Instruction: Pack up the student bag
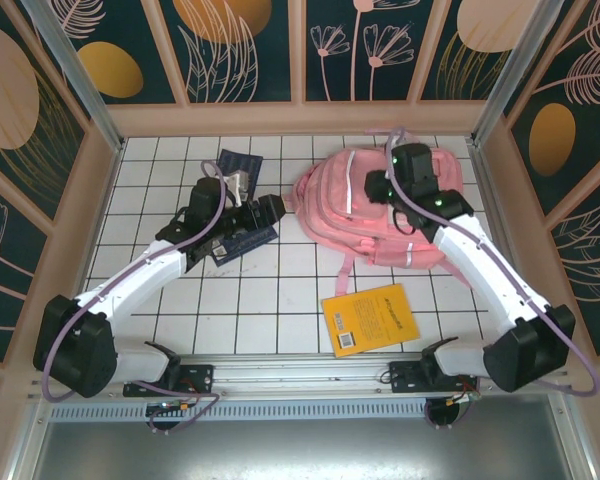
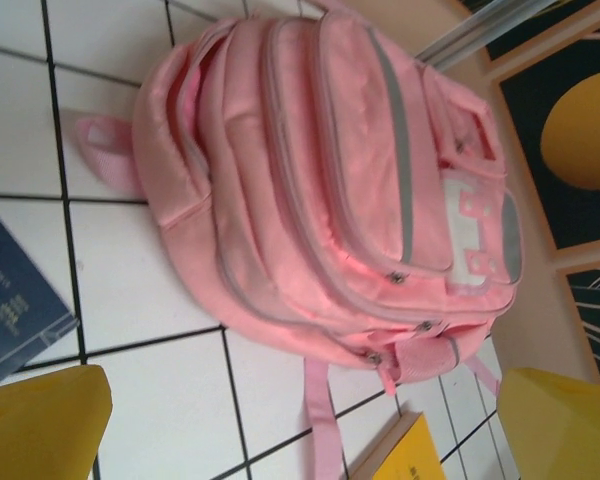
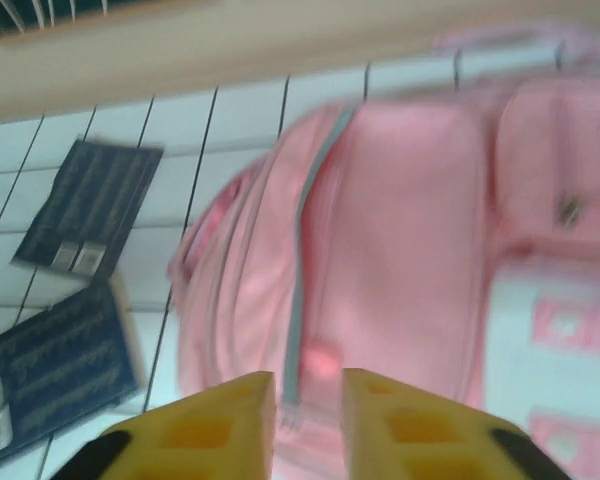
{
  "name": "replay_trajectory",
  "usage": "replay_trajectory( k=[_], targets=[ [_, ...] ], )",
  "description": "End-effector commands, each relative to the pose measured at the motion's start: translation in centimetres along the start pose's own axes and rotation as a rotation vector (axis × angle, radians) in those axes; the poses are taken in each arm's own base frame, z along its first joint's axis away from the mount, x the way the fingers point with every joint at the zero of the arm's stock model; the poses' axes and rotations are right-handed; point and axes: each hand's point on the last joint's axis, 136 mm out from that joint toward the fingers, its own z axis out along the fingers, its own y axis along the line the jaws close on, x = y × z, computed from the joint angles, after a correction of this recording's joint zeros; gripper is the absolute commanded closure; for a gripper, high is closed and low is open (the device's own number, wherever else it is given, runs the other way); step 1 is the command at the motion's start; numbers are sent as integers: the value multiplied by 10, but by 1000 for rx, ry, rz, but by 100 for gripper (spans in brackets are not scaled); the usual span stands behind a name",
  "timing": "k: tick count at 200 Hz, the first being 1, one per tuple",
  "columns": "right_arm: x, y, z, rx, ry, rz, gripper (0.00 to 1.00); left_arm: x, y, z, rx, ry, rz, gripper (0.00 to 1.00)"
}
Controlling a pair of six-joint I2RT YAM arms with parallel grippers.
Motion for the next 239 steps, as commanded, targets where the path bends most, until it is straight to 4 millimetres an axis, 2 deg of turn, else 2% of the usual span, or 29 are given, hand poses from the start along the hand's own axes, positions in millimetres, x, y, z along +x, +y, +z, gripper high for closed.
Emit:
replay_trajectory(
  k=[1, 10, 28, 52, 92, 113, 140, 165, 188, 213, 232, 239],
  targets=[
    [129, 22, 7, -14, 411, -108, 93, 0, -1, -3, 15, 3, 12, 1],
    [157, 29, 1, -13, 483, -146, 100, -1, 0, -4, 0, -2, 17, 1],
    [203, 35, -10, -3, 603, -203, 100, -7, 3, -6, -34, -22, 23, 2],
    [250, 34, -19, 13, 724, -265, 100, -14, 2, -10, -47, -44, 26, 1],
    [305, 29, -10, 5, 874, -298, 100, -8, 11, -6, -48, -16, -10, 1],
    [322, 26, 4, 13, 895, -307, 100, -6, 15, -7, -49, -15, -24, 1],
    [325, 34, 30, 2, 869, -298, 100, -7, 18, -9, -50, -17, -30, 1],
    [317, 55, 59, -50, 834, -283, 100, -5, 22, -10, -58, -18, -35, 1],
    [299, 87, 89, -115, 785, -271, 100, -3, 29, -10, -70, -16, -43, 1],
    [273, 135, 120, -218, 726, -245, 100, 1, 35, -11, -86, -17, -48, 1],
    [249, 176, 134, -330, 696, -217, 100, 2, 42, -15, -122, -29, -46, 2],
    [240, 185, 135, -363, 687, -205, 100, 3, 46, -17, -142, -31, -46, 1]
  ],
)
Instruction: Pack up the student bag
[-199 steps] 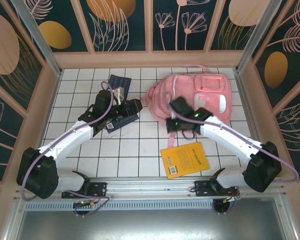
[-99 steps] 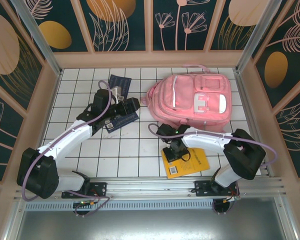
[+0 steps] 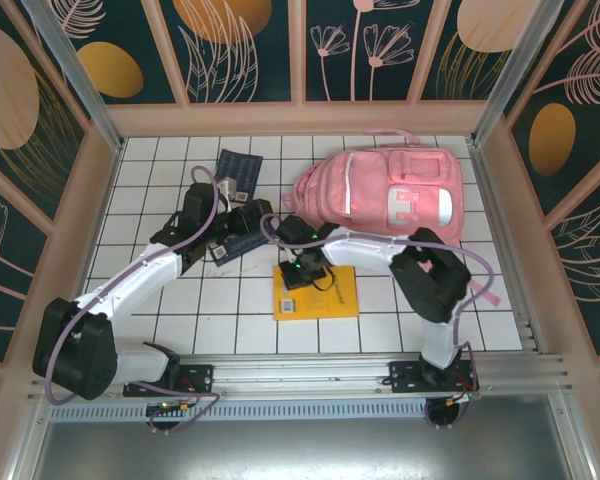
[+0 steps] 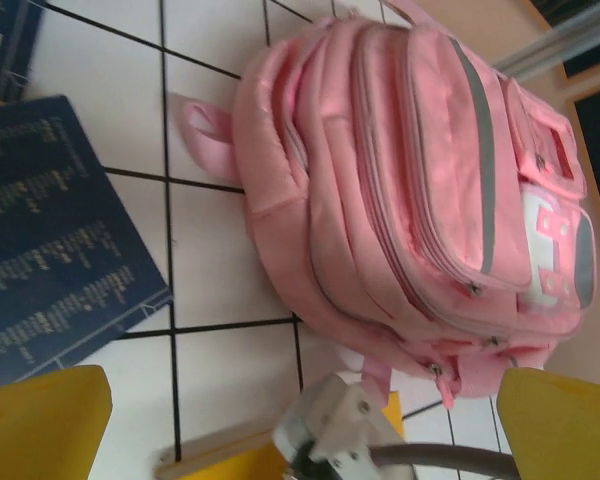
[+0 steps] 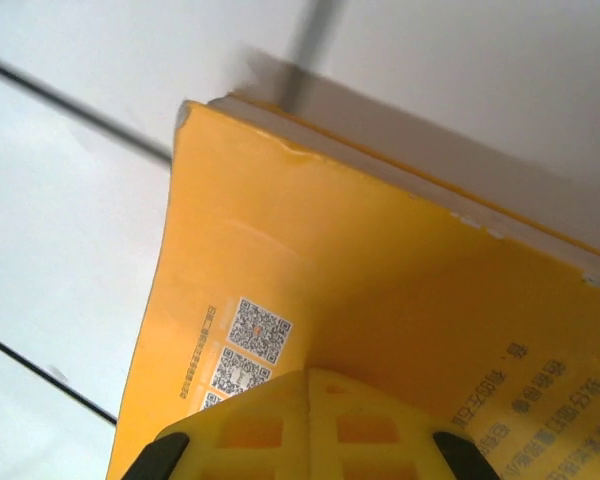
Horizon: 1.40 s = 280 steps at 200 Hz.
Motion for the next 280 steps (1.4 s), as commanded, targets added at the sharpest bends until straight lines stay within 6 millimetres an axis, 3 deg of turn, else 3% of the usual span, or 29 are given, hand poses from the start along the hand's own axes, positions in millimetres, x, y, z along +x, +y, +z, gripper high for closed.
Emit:
replay_trajectory(
  k=[1, 21, 33, 48, 64, 78, 88, 122, 148, 155, 174, 205, 233, 260, 280],
  targets=[
    [-45, 30, 7, -128, -81, -41, 100, 6, 7, -8, -32, -1, 9, 1],
    [-67, 43, -25, -213, -161, -42, 100, 14, 22, -10, -96, 16, -6, 1],
    [-70, 38, -46, -214, -207, -51, 90, 23, 28, -8, -104, 43, -5, 1],
    [-68, 15, -64, -142, -249, -62, 73, 37, 40, -5, -128, 86, -33, 1],
    [-69, -22, -72, -61, -261, -23, 67, 61, 46, -1, -95, 152, -113, 1],
    [-70, -49, -71, -25, -248, 16, 65, 82, 46, 0, -49, 199, -180, 1],
    [-72, -56, -71, -36, -244, 22, 64, 94, 44, -2, -25, 226, -193, 1],
    [-74, -37, -54, -71, -187, -82, 55, 129, 48, -17, -50, 294, -118, 1],
    [-69, -31, -27, 53, -131, -203, 28, 135, 61, -29, -105, 270, -114, 1],
    [-67, -32, -20, 82, -118, -224, 25, 134, 64, -32, -119, 256, -116, 1],
    [-61, -35, -3, 111, -80, -244, 25, 127, 66, -40, -138, 202, -131, 1],
    [-56, -43, 8, 157, -62, -262, 31, 108, 67, -51, -170, 101, -131, 1],
    [-60, -71, 13, 252, -71, -192, 38, 110, 66, -46, -165, 115, -139, 1],
    [-71, -108, 5, 288, -115, -8, 45, 113, 68, -39, -163, 133, -139, 1],
    [-68, -115, -3, 208, -137, 87, 47, 118, 71, -32, -166, 162, -124, 1]
  ],
)
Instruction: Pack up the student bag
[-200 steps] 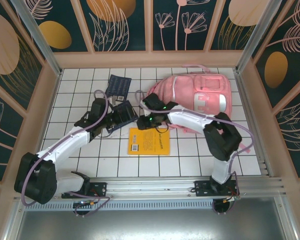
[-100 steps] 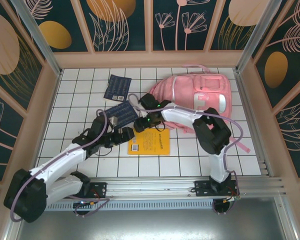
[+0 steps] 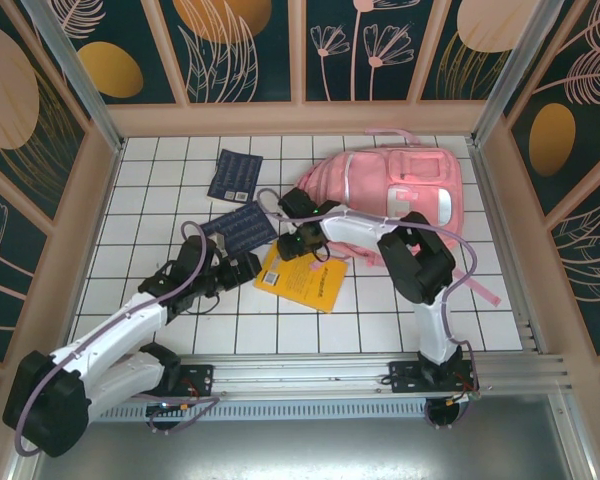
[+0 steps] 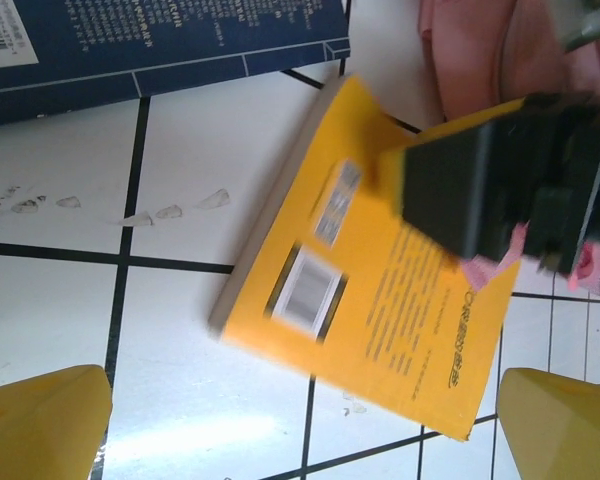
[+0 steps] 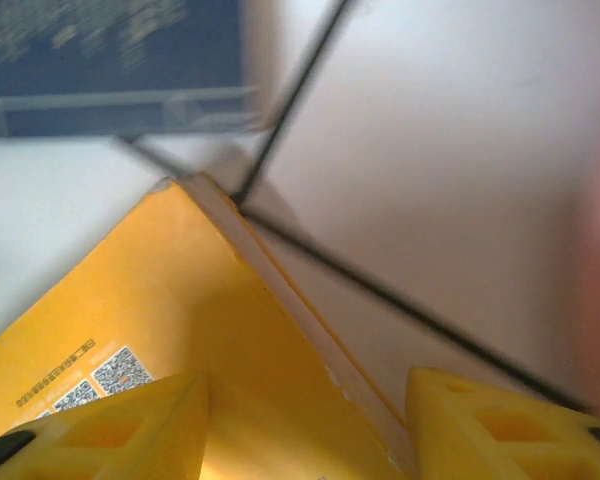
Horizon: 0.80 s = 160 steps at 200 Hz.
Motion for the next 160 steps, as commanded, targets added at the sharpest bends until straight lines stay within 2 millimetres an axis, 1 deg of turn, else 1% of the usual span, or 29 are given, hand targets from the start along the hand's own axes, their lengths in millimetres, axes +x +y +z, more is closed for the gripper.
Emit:
replay_trajectory(
  k=[1, 18, 38, 50, 60, 80, 97, 121, 140, 160],
  targets=[
    [19, -46, 4, 63, 39, 175, 47, 3, 1, 8, -1, 22, 11, 1],
    [29, -39, -3, -31, 52, 219, 47, 12, 1, 21, 13, 82, 9, 1],
    [46, -21, -14, -177, 70, 254, 44, 19, -3, 33, 55, 132, 0, 1],
    [57, -20, -18, -221, 86, 286, 43, 20, -5, 39, 66, 148, -6, 1],
    [68, -22, -19, -220, 102, 295, 41, 23, -6, 44, 80, 166, -13, 1],
    [82, -28, -23, -187, 109, 295, 37, 31, -6, 54, 97, 210, -35, 1],
    [89, -33, -28, -165, 112, 295, 35, 37, -6, 61, 118, 243, -47, 1],
    [99, -33, -33, -158, 118, 301, 34, 43, -5, 68, 129, 274, -63, 1],
    [109, -27, -35, -164, 132, 293, 36, 49, -1, 74, 121, 300, -75, 1],
    [119, -12, -34, -207, 157, 275, 40, 52, 3, 81, 98, 324, -88, 1]
  ],
)
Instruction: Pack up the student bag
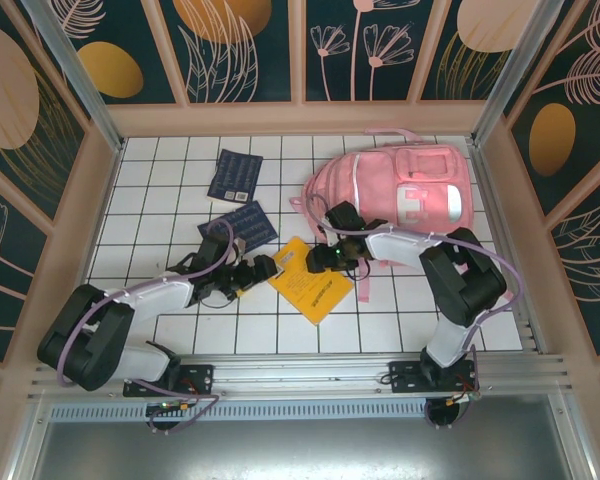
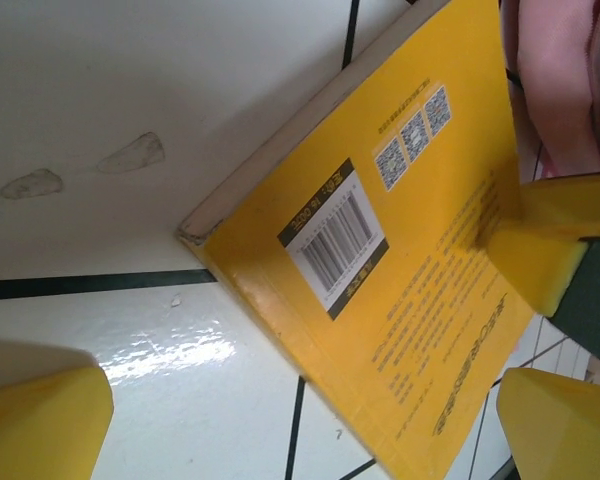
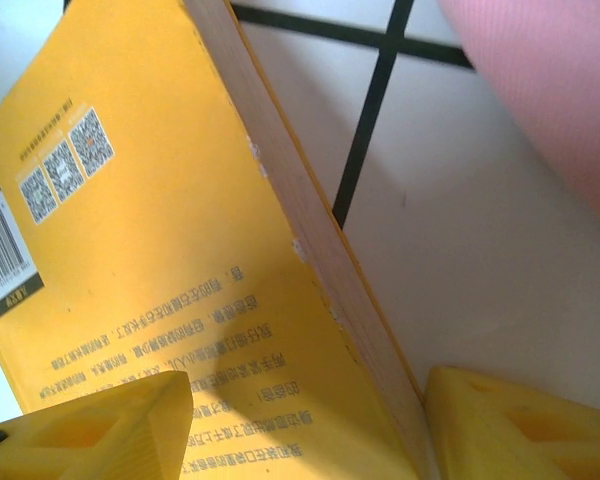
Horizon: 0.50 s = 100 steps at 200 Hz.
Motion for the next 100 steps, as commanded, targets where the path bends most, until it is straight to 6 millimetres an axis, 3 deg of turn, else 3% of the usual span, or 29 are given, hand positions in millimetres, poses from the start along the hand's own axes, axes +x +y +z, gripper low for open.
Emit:
replay_trajectory(
  k=[1, 53, 100],
  targets=[
    [43, 2, 4, -5, 125, 37, 40, 16, 6, 22, 15, 92, -16, 1],
    [55, 36, 9, -148, 145, 46, 48, 14, -2, 33, 20, 115, -9, 1],
    [45, 56, 10, -263, 124, 75, 49, 7, -32, 36, 150, 118, -18, 1]
  ],
)
